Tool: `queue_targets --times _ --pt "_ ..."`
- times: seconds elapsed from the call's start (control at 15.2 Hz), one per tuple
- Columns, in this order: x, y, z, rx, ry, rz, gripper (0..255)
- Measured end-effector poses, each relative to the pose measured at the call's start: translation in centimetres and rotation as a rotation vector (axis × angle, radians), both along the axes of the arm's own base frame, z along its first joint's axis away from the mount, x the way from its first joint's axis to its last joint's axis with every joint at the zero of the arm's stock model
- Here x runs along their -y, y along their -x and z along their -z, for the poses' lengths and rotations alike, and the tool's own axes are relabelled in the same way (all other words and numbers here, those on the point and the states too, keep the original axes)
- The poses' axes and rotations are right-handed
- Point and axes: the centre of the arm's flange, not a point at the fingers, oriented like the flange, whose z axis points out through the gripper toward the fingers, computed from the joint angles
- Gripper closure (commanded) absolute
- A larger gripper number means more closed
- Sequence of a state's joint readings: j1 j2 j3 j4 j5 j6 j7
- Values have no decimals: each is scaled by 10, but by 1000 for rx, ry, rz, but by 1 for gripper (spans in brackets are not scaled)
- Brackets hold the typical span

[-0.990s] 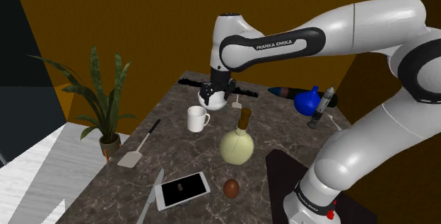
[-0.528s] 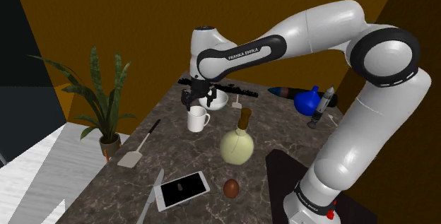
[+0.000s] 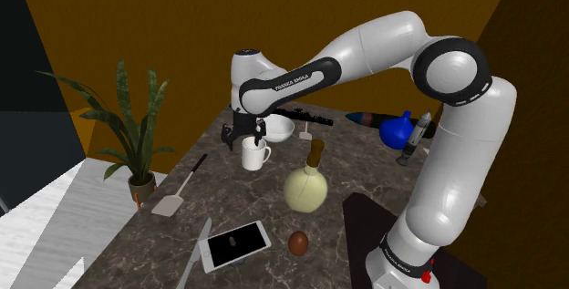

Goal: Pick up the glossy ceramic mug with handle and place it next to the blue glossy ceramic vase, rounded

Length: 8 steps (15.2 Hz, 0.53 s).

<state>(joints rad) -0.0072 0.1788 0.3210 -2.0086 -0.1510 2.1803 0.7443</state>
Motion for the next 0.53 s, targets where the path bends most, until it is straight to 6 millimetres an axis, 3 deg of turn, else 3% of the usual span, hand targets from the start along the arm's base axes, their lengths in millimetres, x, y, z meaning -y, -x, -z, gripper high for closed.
queue_targets --times 0.26,0.53 --pt "2 -1 20 0 0 0 0" --pt "2 -1 23 0 0 0 0"
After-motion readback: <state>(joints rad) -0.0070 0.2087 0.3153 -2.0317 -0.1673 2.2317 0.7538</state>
